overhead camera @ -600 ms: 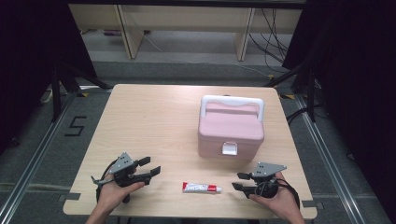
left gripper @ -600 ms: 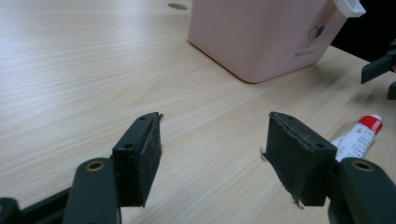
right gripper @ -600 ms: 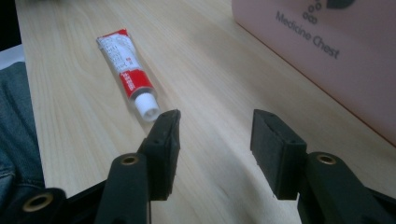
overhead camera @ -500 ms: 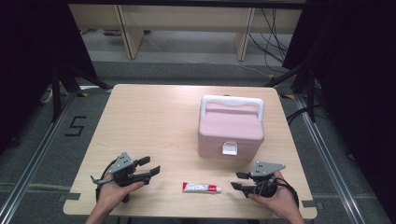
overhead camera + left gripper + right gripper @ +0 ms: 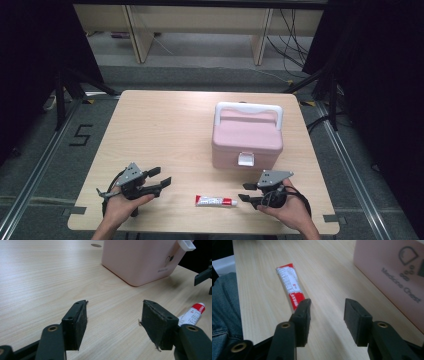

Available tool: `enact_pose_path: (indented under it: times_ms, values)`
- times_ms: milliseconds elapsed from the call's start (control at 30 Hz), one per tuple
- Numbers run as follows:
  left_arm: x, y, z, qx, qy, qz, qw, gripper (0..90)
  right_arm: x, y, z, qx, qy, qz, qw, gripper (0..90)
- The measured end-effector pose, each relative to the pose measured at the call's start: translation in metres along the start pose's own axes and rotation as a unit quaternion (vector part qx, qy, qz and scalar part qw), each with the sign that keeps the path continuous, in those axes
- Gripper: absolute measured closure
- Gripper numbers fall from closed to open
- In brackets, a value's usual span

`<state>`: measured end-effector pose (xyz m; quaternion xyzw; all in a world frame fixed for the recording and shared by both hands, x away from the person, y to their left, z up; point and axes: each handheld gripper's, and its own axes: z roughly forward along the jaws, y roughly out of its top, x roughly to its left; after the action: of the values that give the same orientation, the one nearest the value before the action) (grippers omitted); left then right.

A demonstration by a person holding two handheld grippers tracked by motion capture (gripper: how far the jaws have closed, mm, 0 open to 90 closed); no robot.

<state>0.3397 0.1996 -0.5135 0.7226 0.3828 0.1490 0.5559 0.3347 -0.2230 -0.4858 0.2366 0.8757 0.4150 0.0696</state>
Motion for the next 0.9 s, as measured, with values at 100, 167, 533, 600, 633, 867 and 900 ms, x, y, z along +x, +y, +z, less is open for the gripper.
enact_pose_path:
  times_ms: [100, 167, 533, 600, 633, 867, 900]
  values:
    - [-0.002, 0.003, -0.002, -0.001, -0.001, 0.004, 1.0, 37.1, 0.006, 0.006, 0.009, 0.004, 0.009, -0.013, 0.9999, 59.6]
    - [-0.003, 0.005, -0.002, -0.008, -0.005, 0.006, 0.9999, 37.3, 0.007, 0.009, 0.01, 0.007, 0.013, -0.018, 0.9997, 59.9]
    - [-0.005, 0.007, 0.001, 0.003, -0.005, 0.013, 0.9999, 37.5, 0.012, 0.028, 0.027, 0.044, 0.042, -0.053, 0.9967, 60.0]
    - [-0.005, 0.007, 0.001, 0.0, -0.01, 0.014, 0.9999, 37.5, 0.013, 0.03, 0.029, 0.048, 0.044, -0.053, 0.9965, 60.0]
    - [-0.005, 0.007, 0.002, -0.002, -0.012, 0.011, 0.9999, 37.5, 0.012, 0.031, 0.031, 0.05, 0.044, -0.058, 0.9961, 60.0]
    - [-0.007, 0.008, 0.003, 0.006, -0.011, 0.016, 0.9998, 37.4, 0.016, 0.037, 0.038, 0.063, 0.055, -0.063, 0.9946, 61.1]
    - [-0.008, 0.008, 0.003, 0.005, -0.013, 0.015, 0.9998, 37.3, 0.016, 0.038, 0.039, 0.064, 0.058, -0.068, 0.9939, 61.4]
